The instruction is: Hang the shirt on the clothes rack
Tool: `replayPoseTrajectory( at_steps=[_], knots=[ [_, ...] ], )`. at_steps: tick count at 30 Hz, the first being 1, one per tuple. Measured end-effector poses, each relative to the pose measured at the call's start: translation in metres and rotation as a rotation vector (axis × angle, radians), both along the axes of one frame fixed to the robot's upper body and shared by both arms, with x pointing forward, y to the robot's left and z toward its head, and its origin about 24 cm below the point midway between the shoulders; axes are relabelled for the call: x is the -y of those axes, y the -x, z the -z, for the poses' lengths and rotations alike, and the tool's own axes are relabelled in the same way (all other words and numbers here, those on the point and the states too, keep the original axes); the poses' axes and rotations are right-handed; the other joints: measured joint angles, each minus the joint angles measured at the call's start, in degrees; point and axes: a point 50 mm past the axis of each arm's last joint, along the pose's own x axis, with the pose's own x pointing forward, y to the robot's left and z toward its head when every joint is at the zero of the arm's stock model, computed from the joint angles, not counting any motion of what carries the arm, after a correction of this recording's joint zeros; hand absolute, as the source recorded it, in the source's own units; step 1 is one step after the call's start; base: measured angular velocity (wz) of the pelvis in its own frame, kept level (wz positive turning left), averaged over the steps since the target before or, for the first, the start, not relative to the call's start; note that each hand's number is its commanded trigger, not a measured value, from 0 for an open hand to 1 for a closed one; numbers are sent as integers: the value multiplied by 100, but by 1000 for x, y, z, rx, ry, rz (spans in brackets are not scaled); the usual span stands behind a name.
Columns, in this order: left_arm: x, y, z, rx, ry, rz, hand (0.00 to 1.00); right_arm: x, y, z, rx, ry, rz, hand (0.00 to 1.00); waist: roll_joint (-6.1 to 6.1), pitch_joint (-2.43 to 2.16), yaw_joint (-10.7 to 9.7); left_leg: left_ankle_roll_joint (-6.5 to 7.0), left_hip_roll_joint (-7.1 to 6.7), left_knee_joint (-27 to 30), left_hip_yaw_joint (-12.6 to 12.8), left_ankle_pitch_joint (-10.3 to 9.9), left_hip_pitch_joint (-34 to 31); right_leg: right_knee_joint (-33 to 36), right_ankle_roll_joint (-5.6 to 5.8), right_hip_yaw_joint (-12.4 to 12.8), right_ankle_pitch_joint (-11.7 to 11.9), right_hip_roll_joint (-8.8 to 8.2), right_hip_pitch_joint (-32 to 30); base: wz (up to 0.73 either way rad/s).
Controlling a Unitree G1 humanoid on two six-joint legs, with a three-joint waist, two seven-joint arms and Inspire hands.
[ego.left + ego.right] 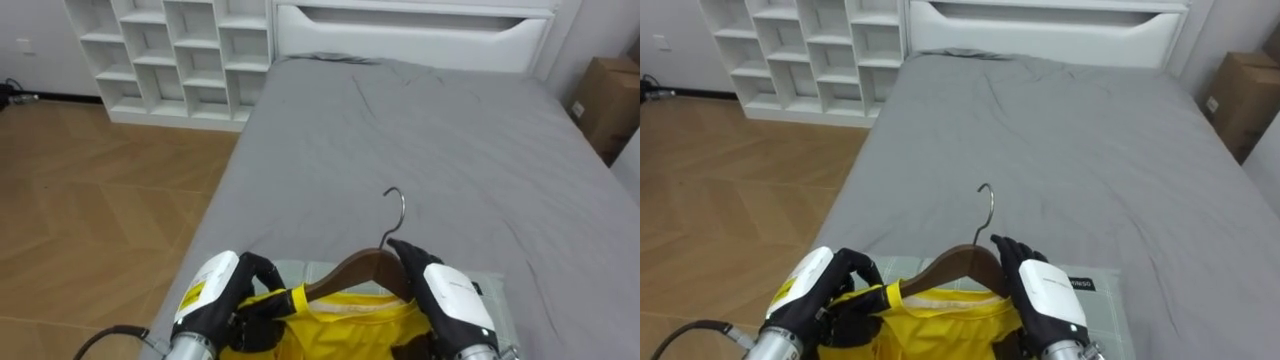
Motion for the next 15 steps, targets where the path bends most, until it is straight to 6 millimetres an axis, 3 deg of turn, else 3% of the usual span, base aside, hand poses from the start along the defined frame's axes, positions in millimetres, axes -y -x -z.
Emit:
replayPoseTrajectory(
  at_steps=[8,9,10,12,13,14,15],
  knots=[
    [2,0,1,-4,4,2,100,-3,0,-3,61,2,4,0,5,-4,13,0,0,12,2,0,0,0,0,3,0,1,4,0],
    [2,0,1,-5,4,3,100,-3,0,-4,71,-2,2,14,6,-5,13,0,1,13,2,0,0,0,0,2,0,0,4,0],
    [2,0,1,-5,3,3,100,-4,0,-4,75,-2,3,39,7,-5,12,0,1,13,2,0,0,0,0,2,0,0,4,0],
    [2,1,2,-8,3,2,100,-4,0,-4,79,-3,2,57,13,-9,11,0,1,14,2,0,1,0,0,2,1,0,6,0],
    [1,1,2,-9,3,1,100,-4,0,-4,80,-5,3,83,15,-10,10,0,1,15,2,0,2,0,0,3,1,0,7,0],
    [1,1,3,-11,2,1,100,-5,0,-4,82,-10,3,100,18,-12,8,0,1,17,2,0,2,1,-1,3,1,0,8,0],
    [1,1,3,-13,2,0,100,-6,1,-4,84,-10,2,100,22,-15,4,0,2,21,1,0,2,0,-1,2,1,0,11,0]
  ],
)
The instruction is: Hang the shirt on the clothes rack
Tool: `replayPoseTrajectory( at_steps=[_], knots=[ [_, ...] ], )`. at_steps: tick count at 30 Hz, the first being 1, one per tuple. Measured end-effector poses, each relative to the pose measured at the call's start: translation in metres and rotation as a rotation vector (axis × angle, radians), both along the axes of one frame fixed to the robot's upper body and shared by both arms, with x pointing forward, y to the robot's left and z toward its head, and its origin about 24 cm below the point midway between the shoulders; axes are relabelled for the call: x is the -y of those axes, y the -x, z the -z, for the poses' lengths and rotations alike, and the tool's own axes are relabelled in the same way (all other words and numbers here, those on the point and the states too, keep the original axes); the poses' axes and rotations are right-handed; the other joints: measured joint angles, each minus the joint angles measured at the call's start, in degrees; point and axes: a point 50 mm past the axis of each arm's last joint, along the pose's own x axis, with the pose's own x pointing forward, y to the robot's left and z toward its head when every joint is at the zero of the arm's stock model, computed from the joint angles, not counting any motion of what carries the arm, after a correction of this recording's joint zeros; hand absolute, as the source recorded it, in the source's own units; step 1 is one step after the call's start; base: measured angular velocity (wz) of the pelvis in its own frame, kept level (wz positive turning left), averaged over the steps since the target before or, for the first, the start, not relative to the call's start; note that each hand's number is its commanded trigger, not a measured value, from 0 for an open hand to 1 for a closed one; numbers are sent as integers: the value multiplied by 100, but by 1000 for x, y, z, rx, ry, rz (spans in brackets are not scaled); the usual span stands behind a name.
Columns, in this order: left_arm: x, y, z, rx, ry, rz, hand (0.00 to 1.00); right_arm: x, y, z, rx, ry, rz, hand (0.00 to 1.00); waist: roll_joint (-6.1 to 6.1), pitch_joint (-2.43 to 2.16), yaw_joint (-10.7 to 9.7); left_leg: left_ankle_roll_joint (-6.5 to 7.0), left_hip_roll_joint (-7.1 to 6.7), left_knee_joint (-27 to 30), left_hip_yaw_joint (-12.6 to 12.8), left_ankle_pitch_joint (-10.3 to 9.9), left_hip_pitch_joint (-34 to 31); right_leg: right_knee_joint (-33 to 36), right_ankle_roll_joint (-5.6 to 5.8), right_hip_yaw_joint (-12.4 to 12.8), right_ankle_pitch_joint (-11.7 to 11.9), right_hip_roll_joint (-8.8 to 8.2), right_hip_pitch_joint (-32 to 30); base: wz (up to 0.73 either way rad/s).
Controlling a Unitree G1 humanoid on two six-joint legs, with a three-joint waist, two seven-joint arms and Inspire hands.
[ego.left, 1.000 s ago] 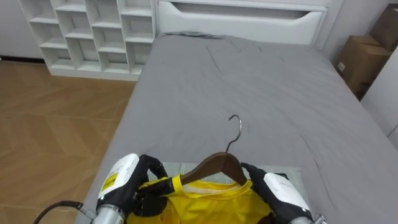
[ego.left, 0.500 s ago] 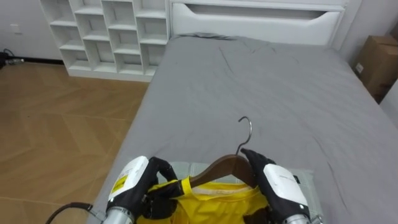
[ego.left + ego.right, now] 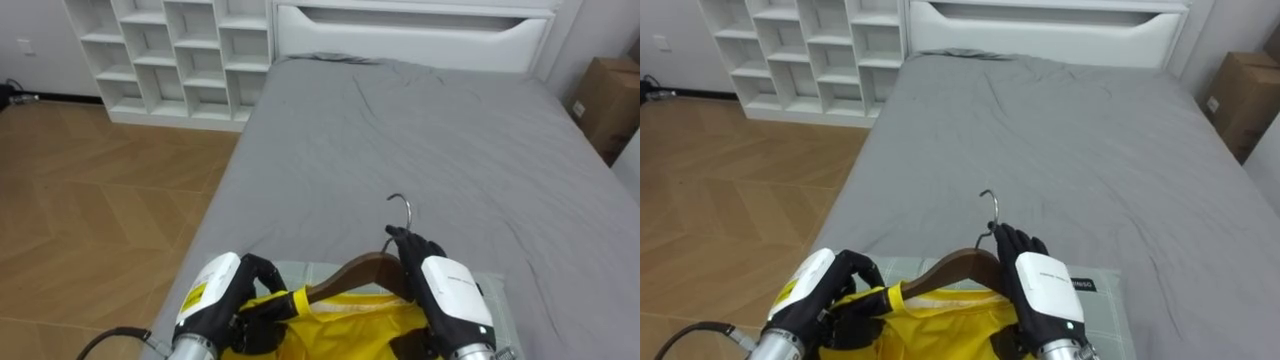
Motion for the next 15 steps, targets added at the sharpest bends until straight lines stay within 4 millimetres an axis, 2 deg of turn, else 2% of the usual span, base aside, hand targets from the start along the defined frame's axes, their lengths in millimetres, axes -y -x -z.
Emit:
replayPoseTrajectory(
  at_steps=[7,9,10,12,14,15],
  knots=[
    [0,0,0,-1,-2,2,100,3,3,7,-27,16,9,99,36,-23,-13,0,0,-6,-6,0,-4,-1,0,2,0,0,0,0],
    [0,0,0,-2,-3,3,100,3,3,8,-30,17,11,85,40,-25,-16,0,0,-7,-6,0,-4,-1,0,3,0,2,0,0],
    [0,0,0,-2,-3,3,100,3,3,8,-30,17,11,85,40,-25,-17,0,0,-7,-6,0,-4,-2,0,3,0,2,0,0],
    [0,0,0,-1,-3,3,100,3,3,8,-25,17,14,87,43,-27,-15,0,0,-6,-6,0,-4,-2,0,4,0,1,-1,0],
    [0,0,0,-2,-2,3,100,3,3,8,-22,17,16,99,43,-27,-23,0,0,-5,-7,0,-4,-2,0,5,0,0,-1,0],
    [0,0,0,-2,-2,3,100,3,3,8,-19,22,14,100,43,-27,-21,0,0,-5,-7,0,-4,-1,0,8,0,0,0,0]
  ],
)
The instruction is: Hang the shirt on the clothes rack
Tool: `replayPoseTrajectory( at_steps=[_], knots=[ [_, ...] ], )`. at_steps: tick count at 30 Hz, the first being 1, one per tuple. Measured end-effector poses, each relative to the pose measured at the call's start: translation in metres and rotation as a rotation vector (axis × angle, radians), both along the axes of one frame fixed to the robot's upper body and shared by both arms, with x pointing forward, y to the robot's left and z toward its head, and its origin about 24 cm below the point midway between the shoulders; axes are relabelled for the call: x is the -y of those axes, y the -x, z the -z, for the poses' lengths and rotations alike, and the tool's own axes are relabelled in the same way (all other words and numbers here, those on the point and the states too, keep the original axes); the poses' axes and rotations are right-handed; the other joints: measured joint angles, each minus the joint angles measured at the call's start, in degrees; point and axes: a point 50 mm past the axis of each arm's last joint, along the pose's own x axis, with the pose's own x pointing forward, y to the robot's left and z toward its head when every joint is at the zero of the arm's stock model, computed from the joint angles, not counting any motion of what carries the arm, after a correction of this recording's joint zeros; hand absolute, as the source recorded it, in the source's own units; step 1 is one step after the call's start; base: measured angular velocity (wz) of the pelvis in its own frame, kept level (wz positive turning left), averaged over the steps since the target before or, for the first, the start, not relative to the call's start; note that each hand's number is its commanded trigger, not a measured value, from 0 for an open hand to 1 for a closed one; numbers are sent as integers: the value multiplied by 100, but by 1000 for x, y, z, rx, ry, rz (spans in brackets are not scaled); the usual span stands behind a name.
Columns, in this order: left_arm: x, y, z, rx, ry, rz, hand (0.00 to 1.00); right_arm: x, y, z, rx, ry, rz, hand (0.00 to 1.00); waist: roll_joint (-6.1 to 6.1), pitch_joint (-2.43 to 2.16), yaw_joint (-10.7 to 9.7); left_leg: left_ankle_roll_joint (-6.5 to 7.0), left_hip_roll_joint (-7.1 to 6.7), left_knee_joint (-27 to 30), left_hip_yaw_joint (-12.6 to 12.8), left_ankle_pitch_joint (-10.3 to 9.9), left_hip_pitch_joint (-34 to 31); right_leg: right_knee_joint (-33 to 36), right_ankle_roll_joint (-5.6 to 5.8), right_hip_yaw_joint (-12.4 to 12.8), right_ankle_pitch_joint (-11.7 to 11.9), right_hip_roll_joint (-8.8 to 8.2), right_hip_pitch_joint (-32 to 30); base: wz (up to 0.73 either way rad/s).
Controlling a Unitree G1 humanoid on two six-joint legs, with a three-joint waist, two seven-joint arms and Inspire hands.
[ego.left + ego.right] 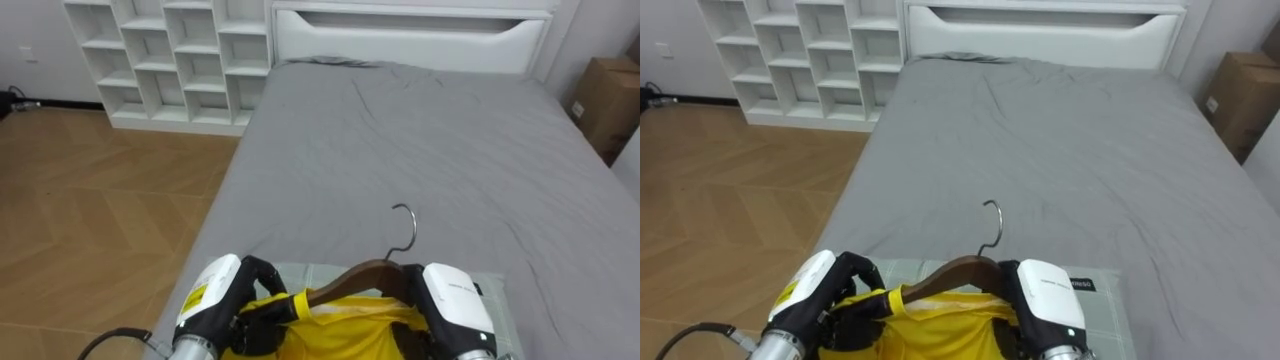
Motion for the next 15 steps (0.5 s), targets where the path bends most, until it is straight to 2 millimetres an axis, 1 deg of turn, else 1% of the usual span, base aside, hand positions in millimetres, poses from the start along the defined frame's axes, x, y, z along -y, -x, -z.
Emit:
replayPoseTrajectory(
  at_steps=[9,11,15],
  knots=[
    [0,0,0,-1,1,0,100,-3,0,-1,12,-25,-12,100,-1,1,1,0,0,42,-16,0,14,-1,0,-2,0,-6,41,0],
    [0,0,0,-1,1,0,100,-3,0,-1,12,-25,-12,95,-3,3,5,0,0,42,-20,0,13,-2,0,-1,0,-7,41,0],
    [0,0,0,-1,2,-1,100,-2,0,-1,9,-21,-12,98,-1,7,-2,-1,-4,38,-33,-1,8,-9,0,14,-2,-4,43,0]
  ],
)
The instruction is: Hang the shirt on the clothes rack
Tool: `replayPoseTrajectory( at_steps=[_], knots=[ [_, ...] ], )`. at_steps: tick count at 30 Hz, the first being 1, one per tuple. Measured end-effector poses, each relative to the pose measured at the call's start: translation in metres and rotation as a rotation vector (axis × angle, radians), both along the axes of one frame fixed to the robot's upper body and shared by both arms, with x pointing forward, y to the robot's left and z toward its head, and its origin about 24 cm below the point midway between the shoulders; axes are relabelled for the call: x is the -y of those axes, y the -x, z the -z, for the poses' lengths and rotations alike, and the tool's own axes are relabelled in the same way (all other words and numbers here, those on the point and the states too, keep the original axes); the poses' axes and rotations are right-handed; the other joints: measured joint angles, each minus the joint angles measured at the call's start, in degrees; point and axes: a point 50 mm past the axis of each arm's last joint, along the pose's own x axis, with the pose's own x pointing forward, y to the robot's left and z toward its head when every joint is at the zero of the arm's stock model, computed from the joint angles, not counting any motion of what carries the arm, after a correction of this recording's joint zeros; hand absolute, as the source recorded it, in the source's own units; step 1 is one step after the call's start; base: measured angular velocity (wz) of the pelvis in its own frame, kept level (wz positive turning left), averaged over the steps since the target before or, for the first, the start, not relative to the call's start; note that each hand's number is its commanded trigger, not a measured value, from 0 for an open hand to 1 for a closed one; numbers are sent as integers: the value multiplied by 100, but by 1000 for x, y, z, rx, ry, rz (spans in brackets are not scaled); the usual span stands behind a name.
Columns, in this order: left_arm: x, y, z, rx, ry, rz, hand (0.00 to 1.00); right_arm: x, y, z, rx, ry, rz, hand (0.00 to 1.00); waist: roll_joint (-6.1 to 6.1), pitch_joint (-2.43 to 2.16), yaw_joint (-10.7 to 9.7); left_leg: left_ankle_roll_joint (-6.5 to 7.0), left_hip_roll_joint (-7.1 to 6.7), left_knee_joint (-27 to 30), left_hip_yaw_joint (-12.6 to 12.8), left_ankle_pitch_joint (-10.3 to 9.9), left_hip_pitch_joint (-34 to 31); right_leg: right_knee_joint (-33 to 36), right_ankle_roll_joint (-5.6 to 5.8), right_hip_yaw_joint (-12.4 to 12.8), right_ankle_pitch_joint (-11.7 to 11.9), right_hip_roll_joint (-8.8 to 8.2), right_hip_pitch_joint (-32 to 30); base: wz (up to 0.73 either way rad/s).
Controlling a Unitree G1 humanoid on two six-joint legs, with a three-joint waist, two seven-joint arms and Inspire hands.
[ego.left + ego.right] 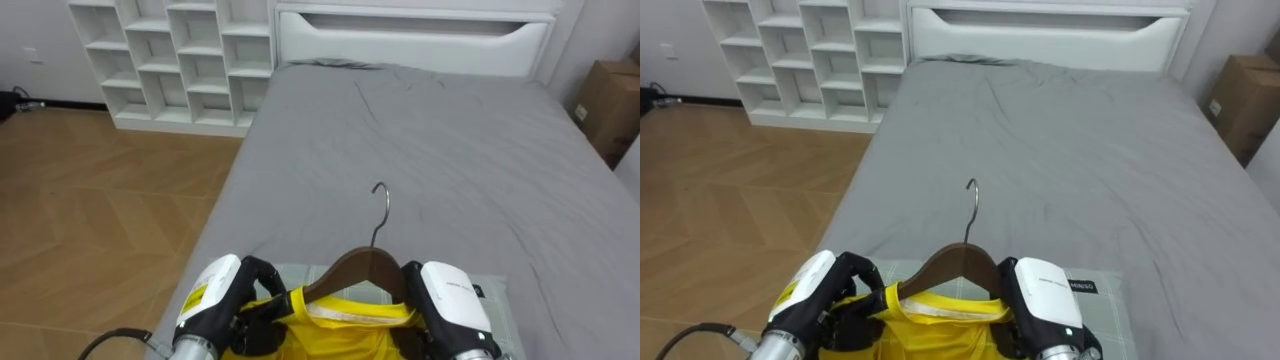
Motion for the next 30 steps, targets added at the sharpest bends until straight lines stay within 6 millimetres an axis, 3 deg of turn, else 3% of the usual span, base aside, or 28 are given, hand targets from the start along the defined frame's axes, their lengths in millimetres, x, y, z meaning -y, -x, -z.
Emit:
replayPoseTrajectory(
  at_steps=[22,24,25,26,30],
  knots=[
    [1,0,0,-3,0,4,100,1,2,3,-3,-10,-2,100,-25,21,1,1,-3,-4,-27,0,-8,-17,13,0,-11,1,2,0],
    [1,0,0,-3,0,4,87,1,2,3,-3,-10,-3,100,-28,23,1,1,-4,-4,-27,0,-8,-18,14,7,-13,1,2,0],
    [1,0,0,-3,0,4,5,1,2,3,-3,-10,-3,100,-28,23,1,1,-4,-4,-27,0,-8,-18,14,9,-13,2,2,0],
    [1,0,0,-3,0,4,0,1,2,3,-3,-10,-2,100,-29,23,1,1,-5,-3,-27,0,-8,-18,14,10,-13,2,2,0],
    [1,0,0,-5,0,6,0,1,2,3,-4,-11,-3,100,-40,28,-1,1,-4,4,-25,1,-9,-15,14,10,-13,2,4,0]
  ],
)
